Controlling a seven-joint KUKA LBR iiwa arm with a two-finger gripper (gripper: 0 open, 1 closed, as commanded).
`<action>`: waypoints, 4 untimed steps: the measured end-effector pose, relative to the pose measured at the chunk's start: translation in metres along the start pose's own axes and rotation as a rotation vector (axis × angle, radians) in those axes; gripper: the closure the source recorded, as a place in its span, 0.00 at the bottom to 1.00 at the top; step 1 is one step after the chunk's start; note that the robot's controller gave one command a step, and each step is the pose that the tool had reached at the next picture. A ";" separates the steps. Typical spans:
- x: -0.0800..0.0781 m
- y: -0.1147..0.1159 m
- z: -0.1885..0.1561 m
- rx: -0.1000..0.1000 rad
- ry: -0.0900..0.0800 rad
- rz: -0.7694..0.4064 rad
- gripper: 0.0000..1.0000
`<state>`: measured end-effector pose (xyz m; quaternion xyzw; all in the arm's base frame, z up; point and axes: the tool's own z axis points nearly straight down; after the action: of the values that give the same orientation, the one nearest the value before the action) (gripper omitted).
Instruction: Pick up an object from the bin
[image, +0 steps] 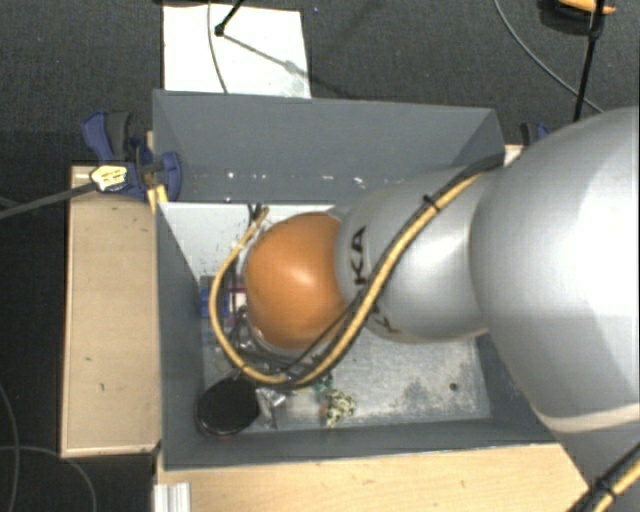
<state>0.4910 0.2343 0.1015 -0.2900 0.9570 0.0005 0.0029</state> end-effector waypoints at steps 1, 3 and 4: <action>0.001 -0.012 -0.010 0.000 -0.001 -0.173 0.00; -0.017 0.006 0.032 -0.003 0.001 -0.410 0.00; -0.017 0.005 0.032 -0.002 0.004 -0.408 1.00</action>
Offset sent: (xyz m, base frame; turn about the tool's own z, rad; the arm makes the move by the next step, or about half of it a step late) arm 0.0048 -0.0106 0.0088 -0.1754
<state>0.5024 0.2476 0.0695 -0.4779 0.8784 0.0002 0.0007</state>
